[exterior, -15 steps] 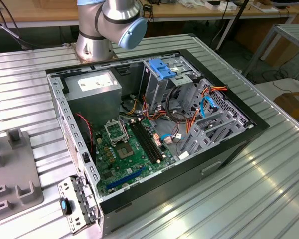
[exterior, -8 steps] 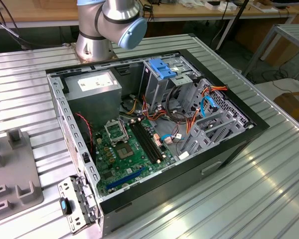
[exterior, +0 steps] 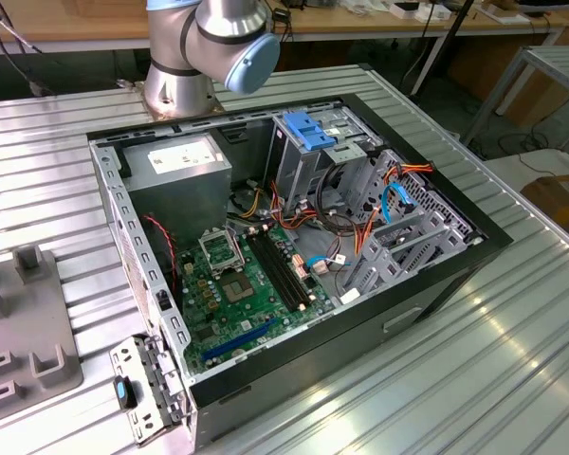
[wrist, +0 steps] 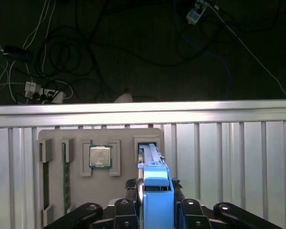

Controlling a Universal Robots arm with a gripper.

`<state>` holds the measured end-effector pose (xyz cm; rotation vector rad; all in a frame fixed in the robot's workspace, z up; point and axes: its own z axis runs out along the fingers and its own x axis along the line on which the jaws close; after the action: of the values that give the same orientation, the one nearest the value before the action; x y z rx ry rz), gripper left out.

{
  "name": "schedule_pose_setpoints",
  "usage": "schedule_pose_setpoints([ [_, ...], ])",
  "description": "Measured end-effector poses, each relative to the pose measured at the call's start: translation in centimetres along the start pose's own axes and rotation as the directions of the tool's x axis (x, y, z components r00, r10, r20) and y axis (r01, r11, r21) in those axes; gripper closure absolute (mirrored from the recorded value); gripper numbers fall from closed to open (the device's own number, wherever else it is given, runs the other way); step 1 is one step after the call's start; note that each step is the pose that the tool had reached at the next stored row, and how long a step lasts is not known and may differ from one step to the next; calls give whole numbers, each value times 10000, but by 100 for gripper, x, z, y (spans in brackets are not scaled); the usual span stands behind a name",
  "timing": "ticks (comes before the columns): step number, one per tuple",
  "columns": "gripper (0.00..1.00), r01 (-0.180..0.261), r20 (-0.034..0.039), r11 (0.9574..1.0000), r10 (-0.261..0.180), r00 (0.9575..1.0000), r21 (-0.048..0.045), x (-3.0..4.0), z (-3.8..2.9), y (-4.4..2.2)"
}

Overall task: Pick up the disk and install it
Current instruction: 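Pick up the disk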

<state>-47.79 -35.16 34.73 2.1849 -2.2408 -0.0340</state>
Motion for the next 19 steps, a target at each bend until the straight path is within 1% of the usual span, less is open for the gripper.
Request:
schedule_pose_setpoints([
  [1,63,0,1,10000,0,10000,2,0,-38,1],
  [2,63,1,1,10000,-1,10000,7,-1,-110,2],
  [3,63,1,1,10000,-1,10000,13,-1,-202,5],
  [4,63,1,1,10000,-1,10000,18,-2,-258,6],
  [5,63,0,1,10000,0,10000,19,-2,-300,7],
  [8,63,1,1,10000,-1,10000,34,-3,-482,11],
  [11,63,0,2,10000,0,10000,50,-4,-618,15],
  [14,63,1,3,10000,-1,10000,77,-5,-791,19],
  [16,63,1,3,10000,-1,10000,87,-6,-859,20],
  [17,63,1,3,9999,-1,10000,109,-6,-971,23],
  [18,63,1,4,9999,-1,10000,126,-7,-1067,26],
  [19,63,1,4,9999,-1,10000,137,-8,-1132,27],
])
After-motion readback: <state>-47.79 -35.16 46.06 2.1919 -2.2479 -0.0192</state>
